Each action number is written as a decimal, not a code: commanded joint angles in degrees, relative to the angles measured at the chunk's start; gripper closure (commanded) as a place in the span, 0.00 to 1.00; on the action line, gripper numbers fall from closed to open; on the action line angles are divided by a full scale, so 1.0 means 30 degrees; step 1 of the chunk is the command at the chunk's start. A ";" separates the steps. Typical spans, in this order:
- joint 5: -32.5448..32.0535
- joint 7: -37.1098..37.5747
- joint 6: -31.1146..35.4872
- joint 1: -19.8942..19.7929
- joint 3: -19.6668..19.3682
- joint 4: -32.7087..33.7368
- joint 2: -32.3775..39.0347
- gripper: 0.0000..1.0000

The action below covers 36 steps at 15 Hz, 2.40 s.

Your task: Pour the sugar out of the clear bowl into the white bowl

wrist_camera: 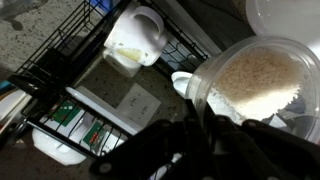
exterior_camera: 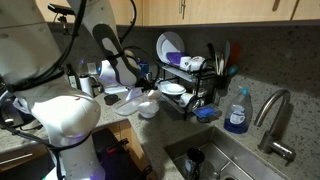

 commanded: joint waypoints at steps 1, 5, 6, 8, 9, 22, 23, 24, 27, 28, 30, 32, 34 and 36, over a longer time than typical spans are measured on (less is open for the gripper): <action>0.0139 0.0836 -0.1144 0.0505 0.0268 -0.1268 -0.1716 0.98; 0.0566 0.0736 -0.2279 0.0934 0.0363 -0.0998 -0.1122 0.98; 0.0693 0.0742 -0.2534 0.1050 0.0409 -0.1053 -0.1123 0.98; 0.0957 0.0741 -0.3135 0.1241 0.0554 -0.1017 -0.0945 0.98; 0.1117 0.0623 -0.3445 0.1320 0.0669 -0.0993 -0.0833 0.98; 0.1392 0.0006 -0.5374 0.1359 0.1448 -0.0985 0.0781 0.98; 0.1386 -0.0010 -0.5543 0.1353 0.1477 -0.0985 0.0899 0.98; 0.1404 -0.0060 -0.5660 0.1344 0.1503 -0.0984 0.0993 0.98; 0.1403 -0.0165 -0.6014 0.1308 0.1550 -0.0983 0.1180 0.98; 0.1451 -0.0259 -0.6224 0.1338 0.1618 -0.0983 0.1232 0.98; 0.1652 -0.0531 -0.6752 0.1419 0.1802 -0.0984 0.1374 0.98; 0.1938 -0.0850 -0.7407 0.1505 0.2081 -0.0983 0.1526 0.98; 0.2156 -0.1047 -0.7766 0.1553 0.2345 -0.0983 0.1669 0.98; 0.2263 -0.1118 -0.7970 0.1558 0.2560 -0.0982 0.1806 0.98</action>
